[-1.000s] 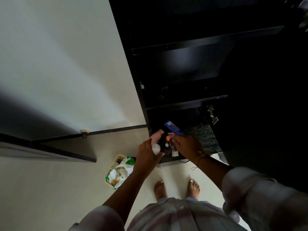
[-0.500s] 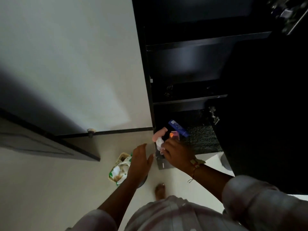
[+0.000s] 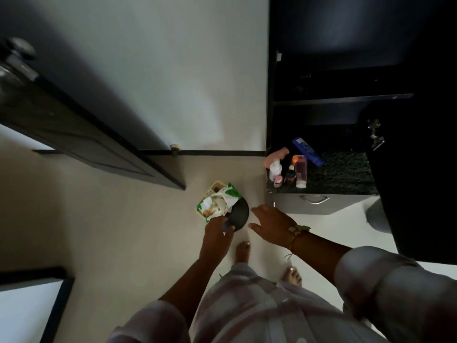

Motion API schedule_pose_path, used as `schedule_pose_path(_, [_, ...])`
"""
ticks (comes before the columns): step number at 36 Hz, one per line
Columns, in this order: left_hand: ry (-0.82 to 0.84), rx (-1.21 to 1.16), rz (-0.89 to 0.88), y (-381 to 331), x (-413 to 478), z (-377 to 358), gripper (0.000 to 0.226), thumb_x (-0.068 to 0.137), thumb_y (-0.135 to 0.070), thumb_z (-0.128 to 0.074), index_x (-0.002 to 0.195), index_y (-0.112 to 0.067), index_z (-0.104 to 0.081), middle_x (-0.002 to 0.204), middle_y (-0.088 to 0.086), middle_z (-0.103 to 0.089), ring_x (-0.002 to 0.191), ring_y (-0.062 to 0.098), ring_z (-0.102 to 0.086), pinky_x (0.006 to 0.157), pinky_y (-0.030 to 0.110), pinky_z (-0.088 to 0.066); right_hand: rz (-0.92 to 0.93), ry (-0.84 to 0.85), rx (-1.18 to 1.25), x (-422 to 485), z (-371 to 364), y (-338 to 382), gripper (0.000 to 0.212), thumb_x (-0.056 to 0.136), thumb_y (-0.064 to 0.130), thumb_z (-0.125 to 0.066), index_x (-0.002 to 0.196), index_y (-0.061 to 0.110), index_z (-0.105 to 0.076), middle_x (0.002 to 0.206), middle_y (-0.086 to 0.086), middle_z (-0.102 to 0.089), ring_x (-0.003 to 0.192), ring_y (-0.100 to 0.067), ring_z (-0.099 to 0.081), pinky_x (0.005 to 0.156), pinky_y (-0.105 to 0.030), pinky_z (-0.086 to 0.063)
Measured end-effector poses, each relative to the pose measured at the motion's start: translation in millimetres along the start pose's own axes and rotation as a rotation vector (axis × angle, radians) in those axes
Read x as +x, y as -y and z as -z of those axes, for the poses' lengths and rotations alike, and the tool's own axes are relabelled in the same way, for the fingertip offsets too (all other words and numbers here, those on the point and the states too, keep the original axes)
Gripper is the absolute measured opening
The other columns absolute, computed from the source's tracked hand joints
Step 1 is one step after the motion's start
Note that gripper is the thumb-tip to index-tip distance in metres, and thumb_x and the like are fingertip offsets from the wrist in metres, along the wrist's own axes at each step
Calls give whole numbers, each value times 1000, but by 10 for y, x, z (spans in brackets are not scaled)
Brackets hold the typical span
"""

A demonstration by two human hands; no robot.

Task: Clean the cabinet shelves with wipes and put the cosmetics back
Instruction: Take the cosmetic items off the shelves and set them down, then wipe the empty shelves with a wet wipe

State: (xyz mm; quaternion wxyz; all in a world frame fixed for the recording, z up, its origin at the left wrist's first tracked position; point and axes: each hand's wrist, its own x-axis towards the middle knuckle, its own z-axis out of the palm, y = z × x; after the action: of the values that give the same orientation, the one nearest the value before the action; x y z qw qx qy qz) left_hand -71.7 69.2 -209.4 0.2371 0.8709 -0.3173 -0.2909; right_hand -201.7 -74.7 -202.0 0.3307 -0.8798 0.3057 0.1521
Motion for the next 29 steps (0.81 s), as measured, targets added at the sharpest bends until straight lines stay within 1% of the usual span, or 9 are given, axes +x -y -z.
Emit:
schedule_pose_path(3, [-7,-46,65,125,110,48,33,90,-24,-64,120,-10,-60,121,7,-60,110,22,-57,94,33,-47,-12,36,-24,163,10,80,64,96,47,-48,148,12,-32,150,-13,-37,136,-31,-38,110,-38,-34])
schedule_pose_path(6, [4,-47,100,274,305,77,33,91,-21,-63,120,-7,-60,119,9,-62,109,23,-59,88,22,-42,-29,62,-38,389,20,190,63,96,46,-49,147,12,-33,149,-13,-38,135,-31,-39,108,-38,-36])
schedule_pose_path(8, [23,-35,125,376,469,102,31,92,-19,-62,119,-4,-61,118,11,-63,109,24,-59,86,19,-38,-53,91,-45,562,16,276,62,96,45,-49,146,11,-33,148,-14,-39,135,-31,-40,109,-39,-36])
schedule_pose_path(11, [62,12,127,567,789,108,25,95,-17,-56,111,0,-65,115,16,-65,110,28,-59,87,23,-39,-79,126,-50,831,-36,400,58,97,42,-49,144,11,-37,147,-14,-41,133,-32,-41,108,-42,-37])
schedule_pose_path(15, [137,57,190,942,1299,4,27,98,-21,-48,106,-4,-67,113,13,-66,109,26,-59,84,22,-38,-136,152,-16,1202,-213,530,57,96,41,-51,145,17,-38,148,-9,-42,135,-28,-41,107,-35,-34])
schedule_pose_path(19, [315,104,198,1256,1757,-167,32,99,-22,-46,123,-7,-60,129,10,-60,122,25,-52,99,28,-37,-194,178,-3,1554,-403,596,56,96,41,-52,144,17,-38,147,-9,-43,133,-27,-43,106,-34,-36])
schedule_pose_path(22, [393,28,295,1397,2055,-315,34,98,-19,-49,128,-4,-56,134,14,-55,127,27,-49,100,26,-35,-206,208,-15,1769,-508,616,54,97,40,-50,144,17,-37,148,-9,-42,133,-27,-43,106,-35,-37])
schedule_pose_path(25, [464,-37,373,1520,2273,-504,40,97,-16,-50,136,-7,-50,140,12,-50,129,26,-48,92,20,-38,-242,229,-8,1930,-604,607,54,97,41,-50,144,20,-37,149,-7,-41,133,-26,-43,105,-35,-37])
schedule_pose_path(29, [525,-1,331,1557,2475,-758,42,98,-17,-48,139,-10,-46,144,13,-46,133,27,-42,104,27,-31,-286,252,22,2070,-692,579,55,97,42,-48,147,23,-33,151,-5,-37,135,-25,-39,107,-35,-36])
